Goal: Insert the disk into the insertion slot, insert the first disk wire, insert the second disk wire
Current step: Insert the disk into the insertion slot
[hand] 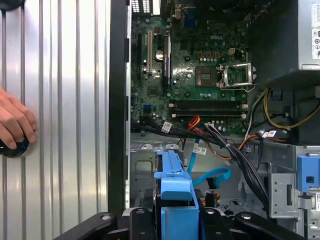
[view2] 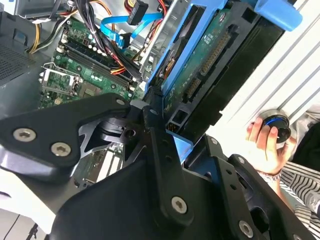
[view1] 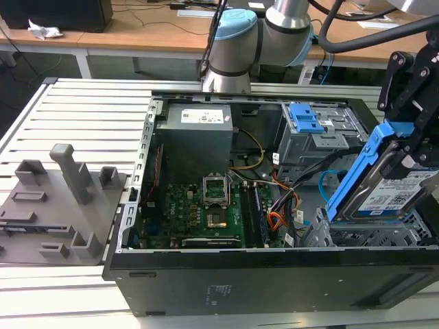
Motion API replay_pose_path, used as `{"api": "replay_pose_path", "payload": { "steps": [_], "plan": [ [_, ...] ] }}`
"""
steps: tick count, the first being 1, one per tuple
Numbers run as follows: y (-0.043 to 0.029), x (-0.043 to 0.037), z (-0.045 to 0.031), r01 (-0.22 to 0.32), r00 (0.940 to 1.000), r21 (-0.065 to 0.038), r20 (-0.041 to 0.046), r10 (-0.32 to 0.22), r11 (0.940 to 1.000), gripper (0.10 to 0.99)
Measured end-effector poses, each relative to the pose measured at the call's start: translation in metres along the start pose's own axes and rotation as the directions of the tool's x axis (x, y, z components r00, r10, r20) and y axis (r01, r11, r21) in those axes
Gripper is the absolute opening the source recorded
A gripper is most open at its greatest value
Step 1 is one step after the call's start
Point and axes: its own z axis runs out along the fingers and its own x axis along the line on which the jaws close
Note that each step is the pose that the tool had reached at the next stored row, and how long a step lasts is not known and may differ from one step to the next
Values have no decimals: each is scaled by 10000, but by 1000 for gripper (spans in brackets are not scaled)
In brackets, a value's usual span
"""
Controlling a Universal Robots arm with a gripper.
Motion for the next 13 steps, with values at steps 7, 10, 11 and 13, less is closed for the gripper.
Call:
{"api": "replay_pose_path", "payload": {
  "steps": [7, 10, 11, 13],
  "plan": [
    [-15, -45, 107, 0, 10000, 0, 3, 0, 10000, 365],
    [-19, -45, 203, 0, 10000, 0, 1, 0, 10000, 365],
    [-20, -45, 232, 0, 10000, 1, 3, 0, 10000, 365],
    [-21, -46, 278, 0, 10000, 1, 3, 0, 10000, 365]
  ]
}}
